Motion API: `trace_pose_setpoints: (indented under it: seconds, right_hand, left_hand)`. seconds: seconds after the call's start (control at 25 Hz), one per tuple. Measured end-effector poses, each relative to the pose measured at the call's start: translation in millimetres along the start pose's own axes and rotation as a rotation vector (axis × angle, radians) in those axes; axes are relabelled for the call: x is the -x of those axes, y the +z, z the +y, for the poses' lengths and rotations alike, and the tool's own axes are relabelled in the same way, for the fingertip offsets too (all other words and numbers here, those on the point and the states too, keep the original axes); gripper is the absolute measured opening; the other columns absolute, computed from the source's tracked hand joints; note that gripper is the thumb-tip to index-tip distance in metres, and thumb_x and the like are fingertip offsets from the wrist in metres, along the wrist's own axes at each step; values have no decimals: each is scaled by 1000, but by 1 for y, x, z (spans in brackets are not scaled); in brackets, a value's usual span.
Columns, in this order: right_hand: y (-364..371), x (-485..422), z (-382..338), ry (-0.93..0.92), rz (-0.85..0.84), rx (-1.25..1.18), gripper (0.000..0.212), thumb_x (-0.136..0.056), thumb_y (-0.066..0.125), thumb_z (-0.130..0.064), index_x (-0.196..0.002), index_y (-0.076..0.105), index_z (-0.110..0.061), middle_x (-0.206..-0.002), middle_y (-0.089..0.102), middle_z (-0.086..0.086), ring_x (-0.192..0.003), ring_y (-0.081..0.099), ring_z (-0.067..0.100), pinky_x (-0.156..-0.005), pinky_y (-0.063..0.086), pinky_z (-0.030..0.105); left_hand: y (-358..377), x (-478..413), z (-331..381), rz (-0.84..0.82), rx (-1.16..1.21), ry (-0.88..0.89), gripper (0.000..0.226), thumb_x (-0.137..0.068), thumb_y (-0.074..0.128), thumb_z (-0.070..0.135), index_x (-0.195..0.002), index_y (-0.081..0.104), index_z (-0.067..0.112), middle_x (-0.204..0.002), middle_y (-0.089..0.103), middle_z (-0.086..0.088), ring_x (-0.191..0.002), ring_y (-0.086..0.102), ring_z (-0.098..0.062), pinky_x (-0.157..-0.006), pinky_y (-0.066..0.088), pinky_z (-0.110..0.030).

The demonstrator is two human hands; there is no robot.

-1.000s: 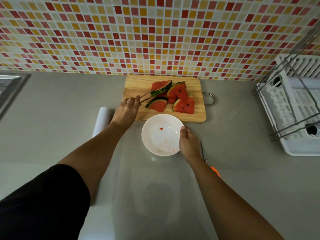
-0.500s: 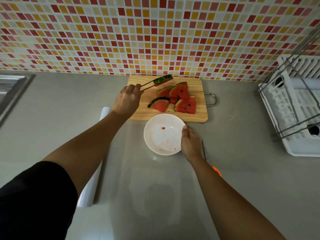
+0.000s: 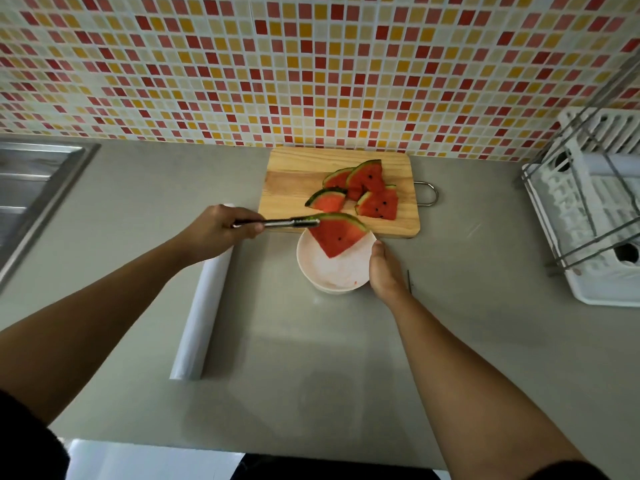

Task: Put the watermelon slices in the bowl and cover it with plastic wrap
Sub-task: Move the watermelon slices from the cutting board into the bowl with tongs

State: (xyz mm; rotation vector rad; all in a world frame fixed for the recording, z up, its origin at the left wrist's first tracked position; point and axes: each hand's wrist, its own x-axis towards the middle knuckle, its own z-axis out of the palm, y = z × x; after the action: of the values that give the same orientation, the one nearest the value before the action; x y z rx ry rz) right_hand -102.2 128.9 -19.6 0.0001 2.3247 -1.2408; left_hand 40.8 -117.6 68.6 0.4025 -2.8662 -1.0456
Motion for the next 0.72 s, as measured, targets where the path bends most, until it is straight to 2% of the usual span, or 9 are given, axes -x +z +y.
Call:
trace_pose_setpoints:
  seconds: [0.08, 0.16, 0.28, 0.4, 0.48, 0.56, 0.64, 0.72]
  right_hand:
    - [-1, 0, -1, -8, -6, 26, 50, -99, 20, -37, -124, 53, -10, -130, 54, 19, -120, 49, 35, -96, 37, 36]
    - [-1, 0, -1, -50, 13, 47, 50, -99, 19, -35, -123, 54, -8, -127, 56, 21, -117, 50, 37, -95, 38, 37]
    - [-1, -1, -1, -94, 37, 54, 49, -100, 20, -33, -123, 54, -5, -126, 56, 23, -116, 51, 38, -94, 39, 38]
    - [0, -1, 0, -107, 48, 34, 49, -100, 21, -32, -122, 55, -5, -126, 57, 23, -116, 51, 38, -94, 39, 36]
    - [1, 0, 1, -122, 54, 14, 48, -100, 21, -31, -122, 55, -5, -126, 57, 22, -116, 51, 36, -93, 38, 34]
    - [2, 0, 2, -133, 53, 8, 48, -100, 21, -31, -122, 55, -6, -126, 57, 21, -116, 51, 35, -91, 37, 33]
    - [2, -1, 3, -131, 54, 6, 48, -100, 21, -32, -121, 55, -6, -125, 57, 20, -115, 51, 35, -91, 38, 33]
    - [3, 0, 3, -127, 55, -1, 48, -100, 21, -33, -121, 56, -7, -123, 59, 19, -114, 52, 35, -90, 39, 33]
  left_hand:
    - [8, -1, -1, -132, 5, -91, 20, -91, 60, 19, -108, 70, 15, -82, 66, 9, -75, 59, -2, -66, 39, -1]
    - [17, -7, 3, -239, 11, -163, 21, -92, 58, 22, -106, 70, 12, -84, 67, 3, -78, 58, -7, -67, 40, -5]
    - [21, -18, 13, -283, 5, -210, 24, -92, 58, 24, -104, 71, 8, -79, 66, 1, -71, 55, -5, -61, 38, -5]
    - [14, -26, 31, -335, -257, -130, 29, -92, 57, 31, -107, 71, 12, -93, 69, -1, -81, 56, -10, -73, 41, -17]
    - [4, -29, 43, -347, -419, -54, 32, -93, 55, 34, -110, 70, 12, -102, 70, -5, -84, 58, -14, -77, 45, -25]
    - [-11, -33, 50, -328, -472, -38, 32, -92, 55, 35, -108, 69, 11, -101, 71, -6, -83, 60, -16, -72, 47, -25]
    - [-25, -45, 51, -275, -424, -63, 31, -91, 56, 35, -105, 70, 12, -97, 70, -5, -81, 60, -16, -66, 42, -20]
    - [-25, -61, 47, -197, -274, -130, 30, -91, 56, 37, -102, 72, 13, -91, 70, -3, -80, 60, -14, -65, 40, -17]
